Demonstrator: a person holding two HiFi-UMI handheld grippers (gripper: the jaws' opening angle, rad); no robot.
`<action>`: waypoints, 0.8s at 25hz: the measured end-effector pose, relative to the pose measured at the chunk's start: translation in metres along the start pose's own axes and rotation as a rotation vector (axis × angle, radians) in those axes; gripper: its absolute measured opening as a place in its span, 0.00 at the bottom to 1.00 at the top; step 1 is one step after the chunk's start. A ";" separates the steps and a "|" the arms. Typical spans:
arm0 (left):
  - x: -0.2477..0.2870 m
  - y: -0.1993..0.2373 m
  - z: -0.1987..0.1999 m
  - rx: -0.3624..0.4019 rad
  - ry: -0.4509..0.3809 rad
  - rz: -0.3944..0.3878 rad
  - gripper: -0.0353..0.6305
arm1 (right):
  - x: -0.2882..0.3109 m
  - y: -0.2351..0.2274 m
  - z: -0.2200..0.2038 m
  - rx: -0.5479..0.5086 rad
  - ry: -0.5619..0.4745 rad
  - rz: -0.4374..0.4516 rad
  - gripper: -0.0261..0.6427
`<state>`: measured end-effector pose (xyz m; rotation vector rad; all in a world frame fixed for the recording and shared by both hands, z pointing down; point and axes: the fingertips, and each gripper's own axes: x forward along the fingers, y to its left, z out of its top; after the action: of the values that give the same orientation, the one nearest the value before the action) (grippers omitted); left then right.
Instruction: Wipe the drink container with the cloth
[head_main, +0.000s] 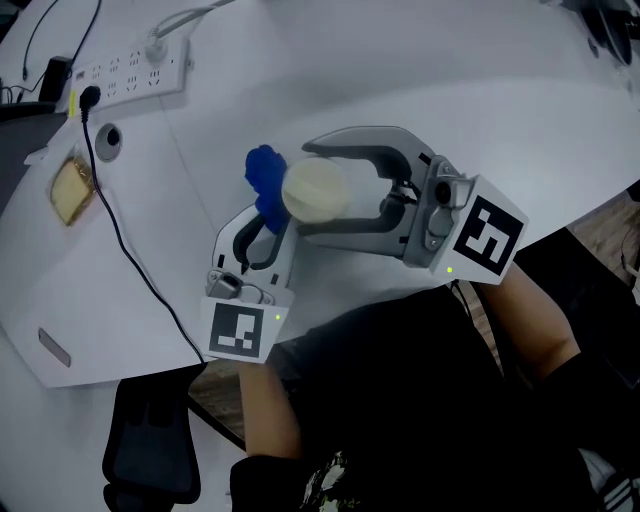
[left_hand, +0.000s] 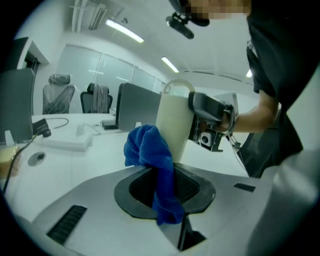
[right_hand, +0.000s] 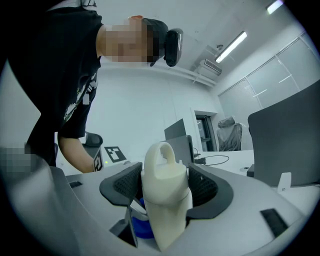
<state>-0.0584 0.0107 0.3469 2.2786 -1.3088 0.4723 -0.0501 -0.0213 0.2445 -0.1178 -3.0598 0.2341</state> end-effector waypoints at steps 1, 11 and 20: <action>0.004 0.001 -0.005 -0.028 0.009 -0.004 0.15 | 0.000 0.000 0.000 -0.001 -0.003 0.003 0.43; 0.018 0.006 -0.025 -0.064 0.002 -0.017 0.15 | 0.002 0.001 -0.001 -0.039 -0.017 -0.039 0.43; 0.017 0.006 -0.027 -0.104 -0.032 0.097 0.15 | -0.014 0.000 0.005 -0.013 -0.078 -0.480 0.43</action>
<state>-0.0568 0.0112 0.3789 2.1531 -1.4308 0.3919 -0.0363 -0.0229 0.2387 0.6294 -3.0446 0.1892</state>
